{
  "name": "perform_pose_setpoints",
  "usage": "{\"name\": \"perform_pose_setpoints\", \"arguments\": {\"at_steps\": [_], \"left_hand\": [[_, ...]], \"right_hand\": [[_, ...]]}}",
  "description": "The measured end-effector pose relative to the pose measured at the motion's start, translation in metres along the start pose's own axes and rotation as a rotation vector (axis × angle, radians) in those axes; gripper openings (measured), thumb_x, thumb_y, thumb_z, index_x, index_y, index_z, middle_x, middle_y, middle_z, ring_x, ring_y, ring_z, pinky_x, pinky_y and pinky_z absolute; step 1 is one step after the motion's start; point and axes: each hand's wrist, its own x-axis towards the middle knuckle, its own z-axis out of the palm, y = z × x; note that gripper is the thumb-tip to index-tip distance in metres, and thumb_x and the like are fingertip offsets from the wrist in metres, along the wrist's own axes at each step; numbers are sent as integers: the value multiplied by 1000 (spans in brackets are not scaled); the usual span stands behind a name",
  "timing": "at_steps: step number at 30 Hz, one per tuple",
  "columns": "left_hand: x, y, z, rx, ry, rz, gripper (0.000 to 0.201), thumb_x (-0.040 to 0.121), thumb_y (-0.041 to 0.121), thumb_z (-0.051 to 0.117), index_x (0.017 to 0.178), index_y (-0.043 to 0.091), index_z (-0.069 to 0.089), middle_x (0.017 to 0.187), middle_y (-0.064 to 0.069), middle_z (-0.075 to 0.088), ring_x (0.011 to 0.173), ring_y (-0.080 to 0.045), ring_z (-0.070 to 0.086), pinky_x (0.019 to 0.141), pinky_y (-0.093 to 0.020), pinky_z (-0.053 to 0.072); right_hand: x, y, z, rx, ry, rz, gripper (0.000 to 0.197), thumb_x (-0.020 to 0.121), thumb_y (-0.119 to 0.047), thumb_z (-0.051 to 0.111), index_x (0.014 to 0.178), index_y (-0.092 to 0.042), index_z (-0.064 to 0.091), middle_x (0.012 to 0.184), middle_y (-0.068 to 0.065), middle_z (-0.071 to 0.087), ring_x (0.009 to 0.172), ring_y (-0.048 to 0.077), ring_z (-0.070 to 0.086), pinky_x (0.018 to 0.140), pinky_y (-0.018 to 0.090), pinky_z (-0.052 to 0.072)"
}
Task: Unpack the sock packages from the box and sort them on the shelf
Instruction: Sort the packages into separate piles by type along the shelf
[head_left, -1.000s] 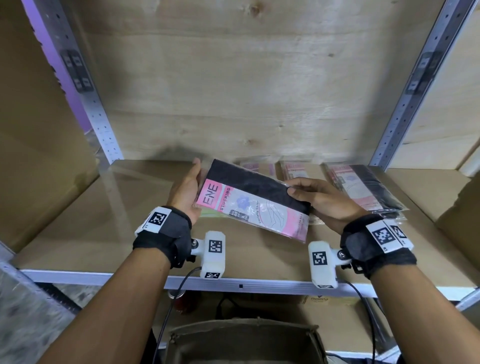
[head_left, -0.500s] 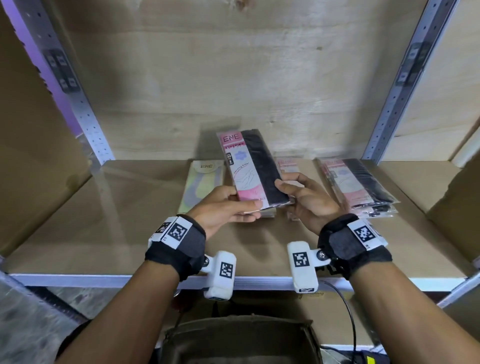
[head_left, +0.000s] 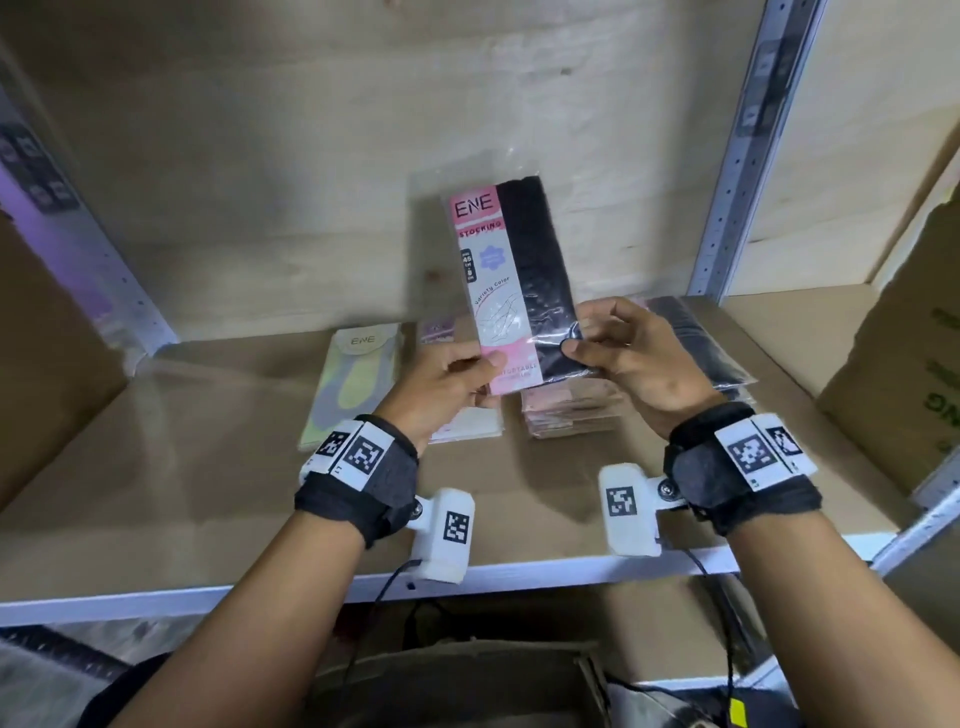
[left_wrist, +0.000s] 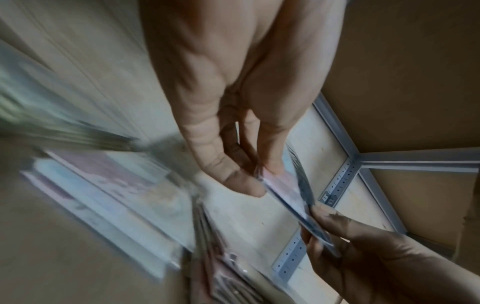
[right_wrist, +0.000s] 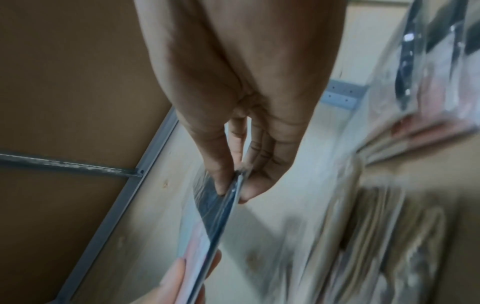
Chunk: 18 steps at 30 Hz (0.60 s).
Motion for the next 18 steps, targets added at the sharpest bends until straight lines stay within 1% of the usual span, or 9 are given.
{"name": "perform_pose_setpoints", "arguments": {"at_steps": [2, 4, 6, 8, 11, 13, 15, 16, 18], "left_hand": [[12, 7, 15, 39, 28, -2, 26, 95, 9, 65, 115, -5, 69, 112, -16, 72, 83, -18, 64, 66, -21, 57], [25, 13, 32, 70, 63, -3, 23, 89, 10, 72, 108, -2, 73, 106, -20, 74, 73, -18, 65, 58, -19, 53], [37, 18, 50, 69, 101, -21, 25, 83, 12, 79, 104, 0, 74, 99, -16, 76, 62, -12, 68, 56, -20, 53], [48, 21, 70, 78, 107, -39, 27, 79, 13, 83, 102, 2, 74, 95, -13, 77, 62, -13, 71, 59, -25, 58], [62, 25, 98, 88, 60, -49, 26, 79, 6, 82, 100, -3, 72, 97, -18, 76, 61, -15, 74, 58, -27, 61], [72, 26, 112, 120, 20, -86, 29, 79, 3, 81, 104, -6, 70, 105, -21, 74, 70, -24, 76, 66, -35, 63], [80, 25, 124, 153, -27, -124, 25, 79, 3, 81, 100, -5, 71, 107, -23, 73, 78, -32, 76, 77, -45, 63], [84, 25, 129, 168, -48, -141, 24, 78, 3, 82, 99, -4, 71, 106, -24, 73, 81, -34, 76, 80, -48, 61], [89, 24, 138, 210, -71, -168, 27, 78, 3, 82, 101, -6, 70, 103, -25, 74, 82, -36, 76, 83, -49, 60]], "right_hand": [[2, -2, -16, -48, 52, -27, 30, 85, 10, 69, 112, 4, 57, 92, 20, 56, 87, 33, 60, 46, 14, 48], [6, -3, -35, -121, 98, -41, 32, 84, 5, 72, 114, 7, 60, 98, 25, 65, 92, 39, 67, 65, 29, 59], [9, -4, -54, -177, 134, -31, 31, 84, 1, 74, 114, 4, 63, 105, 28, 70, 97, 43, 70, 87, 49, 58], [11, -5, -73, -209, 176, -12, 31, 85, -1, 74, 115, 2, 65, 110, 31, 68, 102, 44, 68, 93, 55, 55], [12, -6, -99, -285, 243, 16, 28, 84, -5, 76, 111, -5, 70, 106, 19, 73, 98, 35, 71, 89, 53, 57], [11, -6, -111, -333, 291, 36, 27, 82, -5, 78, 108, -10, 71, 101, 12, 75, 91, 27, 73, 79, 45, 61], [11, -4, -122, -407, 342, 77, 38, 81, -8, 80, 116, -12, 68, 101, 9, 73, 88, 24, 72, 67, 33, 60], [12, -1, -127, -444, 366, 100, 41, 80, -11, 81, 119, -13, 67, 101, 7, 73, 87, 23, 72, 67, 31, 59], [13, 3, -136, -501, 391, 137, 36, 79, -14, 83, 113, -12, 70, 97, 5, 73, 88, 23, 71, 80, 37, 60]]}}
